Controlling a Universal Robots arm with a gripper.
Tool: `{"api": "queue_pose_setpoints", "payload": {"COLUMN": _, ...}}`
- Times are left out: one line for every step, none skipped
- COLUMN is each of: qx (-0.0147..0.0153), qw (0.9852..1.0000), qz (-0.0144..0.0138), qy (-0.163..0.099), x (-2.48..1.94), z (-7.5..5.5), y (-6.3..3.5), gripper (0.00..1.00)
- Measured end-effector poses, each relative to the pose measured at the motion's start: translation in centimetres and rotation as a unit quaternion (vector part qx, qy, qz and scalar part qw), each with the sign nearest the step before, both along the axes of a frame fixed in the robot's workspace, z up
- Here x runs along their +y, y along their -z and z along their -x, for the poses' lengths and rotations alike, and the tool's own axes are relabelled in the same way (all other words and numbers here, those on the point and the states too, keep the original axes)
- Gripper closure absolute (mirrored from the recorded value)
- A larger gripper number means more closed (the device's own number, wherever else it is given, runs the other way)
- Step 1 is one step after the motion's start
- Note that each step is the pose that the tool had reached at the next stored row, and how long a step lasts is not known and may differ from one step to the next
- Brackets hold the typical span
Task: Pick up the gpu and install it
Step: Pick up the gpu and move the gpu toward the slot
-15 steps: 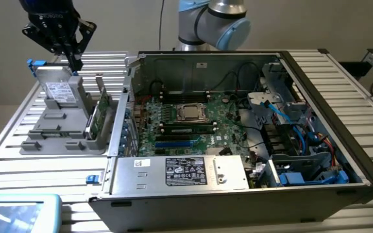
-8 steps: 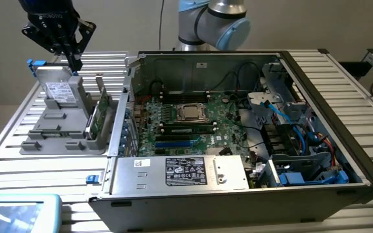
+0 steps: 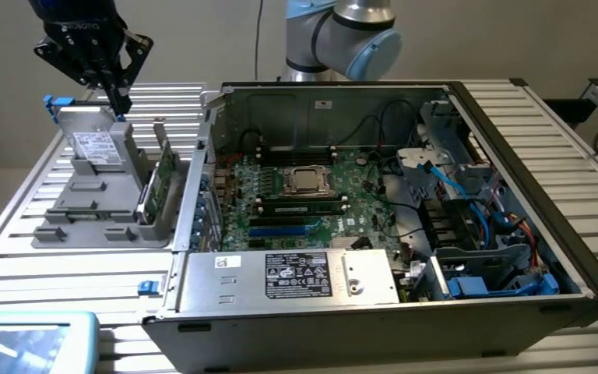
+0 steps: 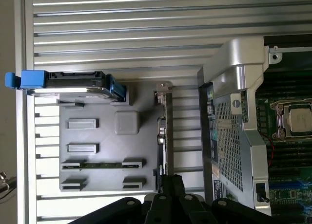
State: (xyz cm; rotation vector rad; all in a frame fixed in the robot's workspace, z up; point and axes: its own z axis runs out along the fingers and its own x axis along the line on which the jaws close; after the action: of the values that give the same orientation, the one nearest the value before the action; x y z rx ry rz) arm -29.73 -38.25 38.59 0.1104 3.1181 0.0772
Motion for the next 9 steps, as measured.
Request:
{"api": "queue_pose_setpoints", "payload": {"qx": 0.0000, "qw": 1.0000, "qz": 0.0000, "qy": 0.000, "x": 0.00, "z": 0.00, "y": 0.00, "gripper": 0.88}}
{"api": "queue_pose_setpoints", "payload": {"qx": 0.0000, "qw": 1.0000, "qz": 0.0000, "qy": 0.000, "x": 0.00, "z": 0.00, "y": 0.00, "gripper": 0.88}}
{"api": "queue_pose_setpoints", "payload": {"qx": 0.0000, "qw": 1.0000, "qz": 0.0000, "qy": 0.000, "x": 0.00, "z": 0.00, "y": 0.00, "gripper": 0.88}}
{"api": "queue_pose_setpoints", "payload": {"qx": 0.0000, "qw": 1.0000, "qz": 0.0000, "qy": 0.000, "x": 0.00, "z": 0.00, "y": 0.00, "gripper": 0.88}}
{"api": "queue_pose_setpoints", "payload": {"qx": 0.0000, "qw": 1.0000, "qz": 0.0000, "qy": 0.000, "x": 0.00, "z": 0.00, "y": 0.00, "gripper": 0.88}}
{"api": "queue_pose_setpoints", "payload": {"qx": 0.0000, "qw": 1.0000, "qz": 0.0000, "qy": 0.000, "x": 0.00, "z": 0.00, "y": 0.00, "gripper": 0.88}}
{"api": "queue_pose_setpoints", "payload": {"qx": 0.0000, "qw": 1.0000, "qz": 0.0000, "qy": 0.000, "x": 0.00, "z": 0.00, "y": 0.00, "gripper": 0.88}}
{"api": "queue_pose_setpoints", "payload": {"qx": 0.0000, "qw": 1.0000, "qz": 0.0000, "qy": 0.000, "x": 0.00, "z": 0.00, "y": 0.00, "gripper": 0.87}}
{"api": "queue_pose_setpoints", "payload": {"qx": 0.0000, "qw": 1.0000, "qz": 0.0000, "qy": 0.000, "x": 0.00, "z": 0.00, "y": 0.00, "gripper": 0.87}}
